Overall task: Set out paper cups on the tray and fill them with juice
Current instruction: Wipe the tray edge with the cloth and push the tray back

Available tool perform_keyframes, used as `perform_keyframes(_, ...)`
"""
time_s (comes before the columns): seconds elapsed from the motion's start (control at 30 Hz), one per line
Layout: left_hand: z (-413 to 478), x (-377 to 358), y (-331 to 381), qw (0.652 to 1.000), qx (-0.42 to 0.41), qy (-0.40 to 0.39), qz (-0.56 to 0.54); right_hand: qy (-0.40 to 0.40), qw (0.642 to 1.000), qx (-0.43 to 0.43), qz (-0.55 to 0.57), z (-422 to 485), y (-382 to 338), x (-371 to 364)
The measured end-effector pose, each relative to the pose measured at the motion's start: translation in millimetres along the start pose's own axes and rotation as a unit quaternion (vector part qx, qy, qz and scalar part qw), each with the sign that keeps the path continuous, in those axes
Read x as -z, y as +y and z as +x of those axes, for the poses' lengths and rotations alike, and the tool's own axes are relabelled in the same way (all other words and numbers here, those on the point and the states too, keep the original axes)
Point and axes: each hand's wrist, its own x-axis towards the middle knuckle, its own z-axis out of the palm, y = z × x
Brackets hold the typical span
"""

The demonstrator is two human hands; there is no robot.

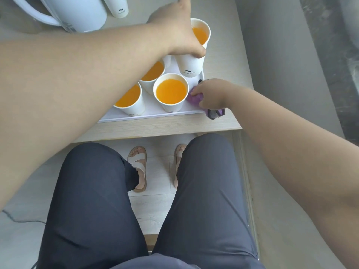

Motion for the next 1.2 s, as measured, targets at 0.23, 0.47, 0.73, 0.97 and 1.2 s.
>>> perform_keyframes(0.23, 20.9, -2.9, -4.6, 1.0, 0.019, 0.011, -0.002, 0.065, 0.997, -0.034, 0.032, 9.5, 3.8, 5.9)
perform_keyframes(0.47, 19.8, -8.1, -10.4, 0.999, 0.034, -0.002, 0.001, 0.003, 0.999, -0.003, 0.042, -2.5, 12.0, 1.2)
perform_keyframes(0.73, 20.8, -15.2, -13.1, 0.999, 0.037, -0.005, 0.007, 0.067, 0.997, -0.011, 0.025, 6.3, 10.1, -4.0)
perform_keyframes(0.97, 22.0, -18.8, -12.9, 0.998, 0.042, -0.022, 0.027, 0.011, 0.995, -0.033, 0.096, -11.2, 14.0, 9.2)
perform_keyframes(1.2, 27.5, -32.9, -14.1, 0.998, 0.051, -0.038, 0.028, 0.142, 0.865, -0.155, 0.455, -44.3, 41.4, 0.8)
